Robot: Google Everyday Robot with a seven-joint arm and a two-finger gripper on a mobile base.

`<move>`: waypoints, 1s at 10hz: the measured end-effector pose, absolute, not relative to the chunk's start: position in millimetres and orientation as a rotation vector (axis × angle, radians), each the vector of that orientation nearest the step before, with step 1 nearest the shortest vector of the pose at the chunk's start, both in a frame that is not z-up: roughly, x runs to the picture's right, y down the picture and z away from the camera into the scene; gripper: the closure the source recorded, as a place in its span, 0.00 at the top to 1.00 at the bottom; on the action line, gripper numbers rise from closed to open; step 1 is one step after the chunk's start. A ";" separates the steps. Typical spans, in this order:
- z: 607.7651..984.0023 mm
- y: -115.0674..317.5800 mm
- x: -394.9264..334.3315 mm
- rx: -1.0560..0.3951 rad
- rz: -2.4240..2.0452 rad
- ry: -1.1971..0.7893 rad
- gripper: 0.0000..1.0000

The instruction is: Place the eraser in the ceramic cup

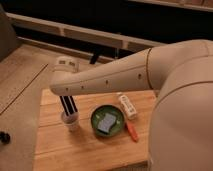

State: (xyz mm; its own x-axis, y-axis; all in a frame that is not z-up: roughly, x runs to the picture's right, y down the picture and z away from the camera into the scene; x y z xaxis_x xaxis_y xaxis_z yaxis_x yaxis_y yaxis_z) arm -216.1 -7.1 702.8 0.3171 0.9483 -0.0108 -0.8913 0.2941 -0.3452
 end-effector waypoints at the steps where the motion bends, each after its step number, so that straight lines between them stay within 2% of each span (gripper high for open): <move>1: 705.7 -4.7 -220.6 -0.324 1.226 -0.216 0.00; 10: 722.9 1.3 -242.2 -0.401 1.202 -0.255 0.00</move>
State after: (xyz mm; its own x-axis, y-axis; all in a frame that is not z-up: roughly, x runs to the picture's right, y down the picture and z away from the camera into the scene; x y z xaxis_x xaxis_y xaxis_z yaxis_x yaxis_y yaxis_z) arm -242.2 1.3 722.9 0.3445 0.9386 -0.0198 -0.8499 0.3028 -0.4313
